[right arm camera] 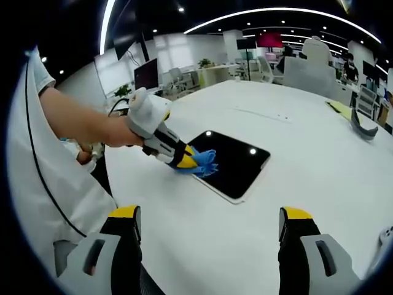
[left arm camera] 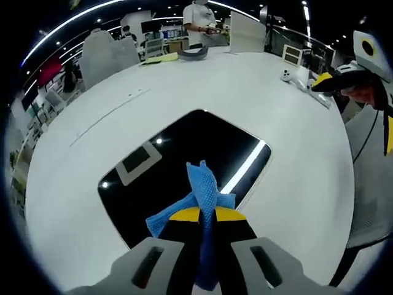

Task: Wipe the mirror surface with the cleaning cloth until all visible marks leave the cleaned area.

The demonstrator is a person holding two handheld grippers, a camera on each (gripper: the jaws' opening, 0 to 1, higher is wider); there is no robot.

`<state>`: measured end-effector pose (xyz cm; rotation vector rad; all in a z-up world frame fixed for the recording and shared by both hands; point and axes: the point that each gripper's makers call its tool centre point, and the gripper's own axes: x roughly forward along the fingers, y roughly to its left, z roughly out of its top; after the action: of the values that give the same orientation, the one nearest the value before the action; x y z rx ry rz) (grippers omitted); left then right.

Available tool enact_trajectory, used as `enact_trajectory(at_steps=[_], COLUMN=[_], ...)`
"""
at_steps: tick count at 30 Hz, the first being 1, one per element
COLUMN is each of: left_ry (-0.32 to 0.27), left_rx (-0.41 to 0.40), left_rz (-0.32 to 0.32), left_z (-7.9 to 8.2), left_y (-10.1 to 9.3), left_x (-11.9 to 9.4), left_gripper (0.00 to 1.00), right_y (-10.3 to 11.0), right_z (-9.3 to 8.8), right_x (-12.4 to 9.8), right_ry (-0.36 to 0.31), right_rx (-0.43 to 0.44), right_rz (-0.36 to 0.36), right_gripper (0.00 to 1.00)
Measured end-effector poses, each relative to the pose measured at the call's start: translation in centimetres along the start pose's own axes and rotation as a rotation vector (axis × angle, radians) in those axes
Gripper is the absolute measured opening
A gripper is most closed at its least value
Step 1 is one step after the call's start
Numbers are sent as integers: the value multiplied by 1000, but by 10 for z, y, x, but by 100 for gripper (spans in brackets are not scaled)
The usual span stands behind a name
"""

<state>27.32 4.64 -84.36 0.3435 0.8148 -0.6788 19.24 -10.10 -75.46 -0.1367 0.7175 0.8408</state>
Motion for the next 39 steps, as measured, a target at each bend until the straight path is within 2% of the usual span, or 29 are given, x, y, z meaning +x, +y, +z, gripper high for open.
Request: enact_trajectory(at_steps=[3, 12, 15, 25, 39], left_ry=[-19, -39, -61, -64, -58], left_rx=[7, -39, -56, -11, -16], left_rz=[29, 44, 32, 45, 56], left_z=[0, 4, 5, 12, 27], left_y=[1, 11, 15, 22, 37], left_x=[0, 2, 4, 10, 23], left_gripper=[4, 4, 4, 4, 4], right_y=[-1, -1, 1, -1, -2], right_z=[0, 2, 3, -4, -7], right_x=[2, 8, 10, 12, 13], right_ry=[1, 15, 14, 41, 60], right_rx=[-7, -9, -8, -6, -2], right_rz=[-3, 13, 17, 20, 24], right_gripper=[94, 93, 93, 94, 93])
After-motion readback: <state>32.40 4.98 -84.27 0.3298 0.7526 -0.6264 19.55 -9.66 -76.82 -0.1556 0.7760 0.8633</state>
